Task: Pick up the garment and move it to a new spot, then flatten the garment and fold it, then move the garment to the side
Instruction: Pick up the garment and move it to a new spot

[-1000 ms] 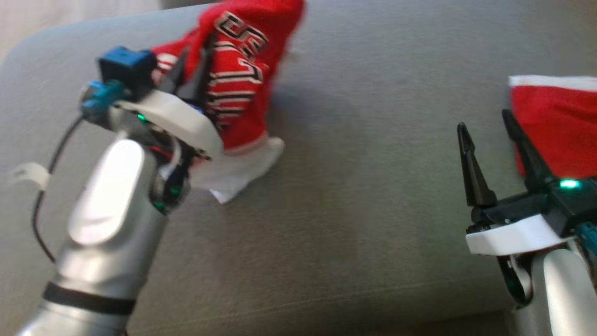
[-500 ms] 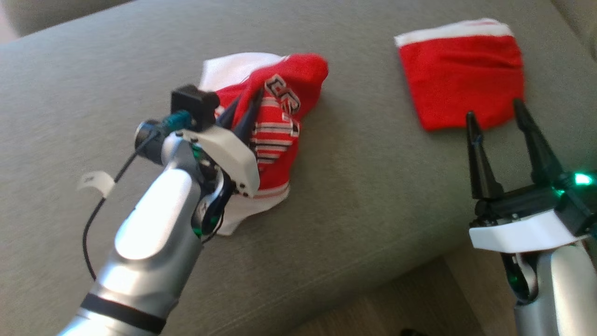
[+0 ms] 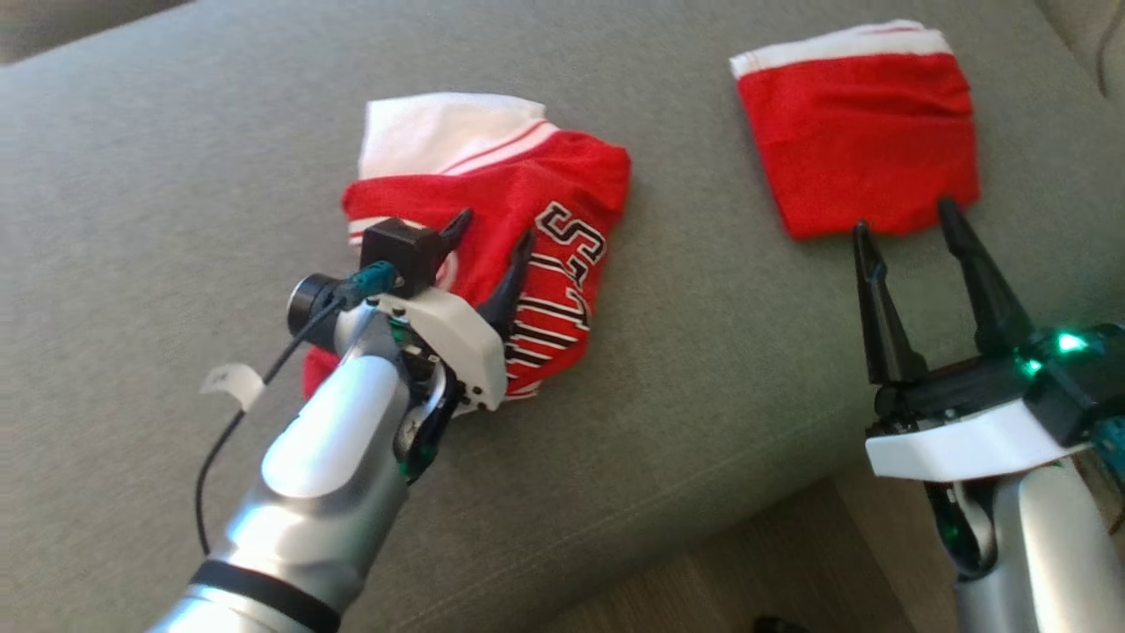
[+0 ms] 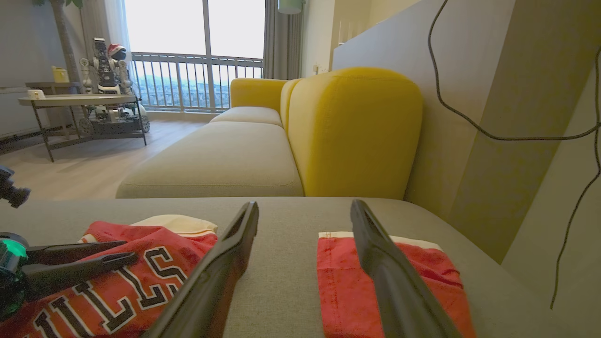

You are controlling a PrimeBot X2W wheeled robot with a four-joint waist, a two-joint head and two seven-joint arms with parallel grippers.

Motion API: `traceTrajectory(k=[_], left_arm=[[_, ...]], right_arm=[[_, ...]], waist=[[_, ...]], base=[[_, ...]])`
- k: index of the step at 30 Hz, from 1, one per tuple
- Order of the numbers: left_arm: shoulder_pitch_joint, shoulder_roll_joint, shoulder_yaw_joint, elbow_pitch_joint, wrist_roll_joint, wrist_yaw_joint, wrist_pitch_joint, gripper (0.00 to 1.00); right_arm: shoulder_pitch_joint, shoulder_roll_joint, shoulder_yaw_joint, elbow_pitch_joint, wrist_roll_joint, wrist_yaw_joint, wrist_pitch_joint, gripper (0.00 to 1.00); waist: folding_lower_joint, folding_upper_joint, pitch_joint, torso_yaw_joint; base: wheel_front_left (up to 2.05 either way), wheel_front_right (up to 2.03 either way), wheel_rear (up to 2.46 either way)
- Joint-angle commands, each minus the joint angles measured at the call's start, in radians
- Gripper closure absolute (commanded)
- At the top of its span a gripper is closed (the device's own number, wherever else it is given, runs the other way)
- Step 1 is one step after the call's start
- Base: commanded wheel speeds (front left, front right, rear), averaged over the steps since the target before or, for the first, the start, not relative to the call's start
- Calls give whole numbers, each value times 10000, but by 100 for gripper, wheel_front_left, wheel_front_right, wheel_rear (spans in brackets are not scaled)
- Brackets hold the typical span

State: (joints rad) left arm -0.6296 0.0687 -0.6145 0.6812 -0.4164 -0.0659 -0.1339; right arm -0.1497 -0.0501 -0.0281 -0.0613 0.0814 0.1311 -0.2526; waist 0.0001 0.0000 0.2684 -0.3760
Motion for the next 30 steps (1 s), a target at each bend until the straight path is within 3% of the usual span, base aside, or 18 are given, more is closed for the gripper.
traceTrajectory(k=[1, 4, 9, 16, 30], left_arm=[[-403, 4, 217, -351, -31, 121, -276, 0], [-183, -84, 169, -677, -161, 278, -700, 0], [515, -95, 291, -1521, -129, 893, -1129, 0], [2159, 54, 1219, -2689, -306, 1615, -1269, 0], [5749, 140, 2725, -5555, 1654, 2305, -1277, 0]], right_arm=[[35, -1, 246, -230, 16, -4, -92, 0], [146, -1, 342, -125, 92, -4, -92, 0], [283, -1, 624, 266, 401, -4, -92, 0], [463, -1, 832, 681, 614, -4, -92, 0], [1888, -1, 201, 949, 725, -4, -92, 0]], waist=[[-1, 0, -330, 377], [-1, 0, -677, 866], [-1, 0, -1348, 1865], [-1, 0, -2069, 2712], [-1, 0, -3212, 3638]], base=[[0, 0, 0], [0, 0, 0], [0, 0, 0], [0, 0, 0], [0, 0, 0]])
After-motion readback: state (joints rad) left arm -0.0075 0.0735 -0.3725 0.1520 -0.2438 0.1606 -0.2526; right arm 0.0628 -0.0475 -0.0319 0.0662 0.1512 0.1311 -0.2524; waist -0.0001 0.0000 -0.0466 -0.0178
